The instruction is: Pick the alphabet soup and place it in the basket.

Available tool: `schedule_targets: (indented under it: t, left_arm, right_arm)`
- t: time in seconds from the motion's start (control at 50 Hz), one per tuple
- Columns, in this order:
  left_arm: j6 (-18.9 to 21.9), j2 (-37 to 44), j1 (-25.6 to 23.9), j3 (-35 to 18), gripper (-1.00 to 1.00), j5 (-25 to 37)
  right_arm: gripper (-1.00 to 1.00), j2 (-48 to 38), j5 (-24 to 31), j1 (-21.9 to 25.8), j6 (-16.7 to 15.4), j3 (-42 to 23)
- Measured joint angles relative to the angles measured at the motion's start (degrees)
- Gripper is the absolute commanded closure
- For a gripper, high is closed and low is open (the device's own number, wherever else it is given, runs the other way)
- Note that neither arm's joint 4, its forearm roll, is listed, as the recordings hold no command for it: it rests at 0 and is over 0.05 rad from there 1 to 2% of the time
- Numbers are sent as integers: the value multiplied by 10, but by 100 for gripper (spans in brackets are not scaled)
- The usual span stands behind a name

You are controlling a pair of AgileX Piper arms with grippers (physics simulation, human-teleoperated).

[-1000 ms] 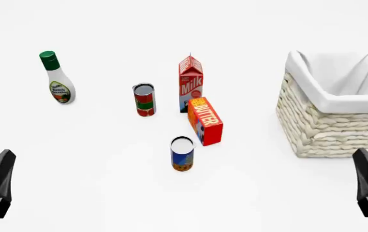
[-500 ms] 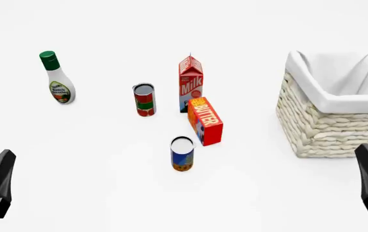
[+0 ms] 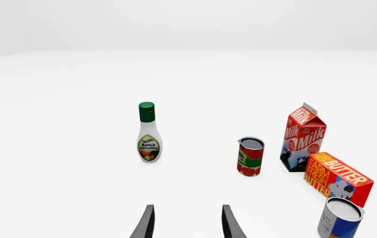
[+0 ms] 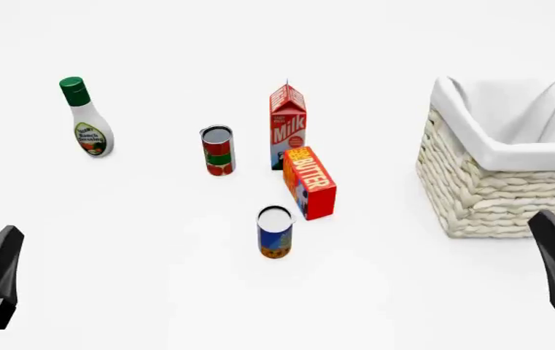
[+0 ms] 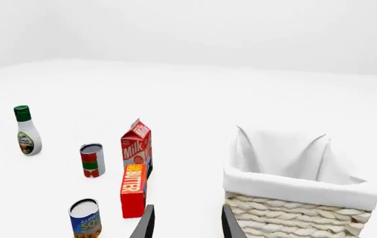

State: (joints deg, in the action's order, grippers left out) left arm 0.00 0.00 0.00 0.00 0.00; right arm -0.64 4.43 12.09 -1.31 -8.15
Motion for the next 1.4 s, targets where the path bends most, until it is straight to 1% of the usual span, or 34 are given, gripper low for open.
schedule_targets:
  t: [0.12, 0.24, 0.46, 0.84, 0.92, 1.02, 1.12, 1.26, 1.4]
  left_arm:
    - [0, 0, 0, 0, -100, 0]
    - [0, 0, 0, 0, -100, 0]
    - [0, 0, 0, 0, -100, 0]
    - [0, 0, 0, 0, -100, 0]
    - [0, 0, 0, 0, -100, 0]
    - [0, 0, 0, 0, -100, 0]
    - [0, 0, 0, 0, -100, 0]
    - [0, 0, 0, 0, -100, 0]
    - [0, 0, 0, 0, -100, 0]
  right_arm:
    - [-100, -10, -2, 24, -5, -12]
    - [-100, -32, -16, 48, -11, -25]
    - [-100, -87, -57, 92, -18, -47]
    - [-100, -181, -127, 161, -19, -70]
    - [-100, -209, -150, 180, -21, -73]
    - [-100, -283, -209, 222, -24, -80]
    - [-100, -335, -249, 250, -26, -84]
    - [-100, -382, -284, 276, -28, -88]
    - [-100, -413, -309, 292, -29, -90]
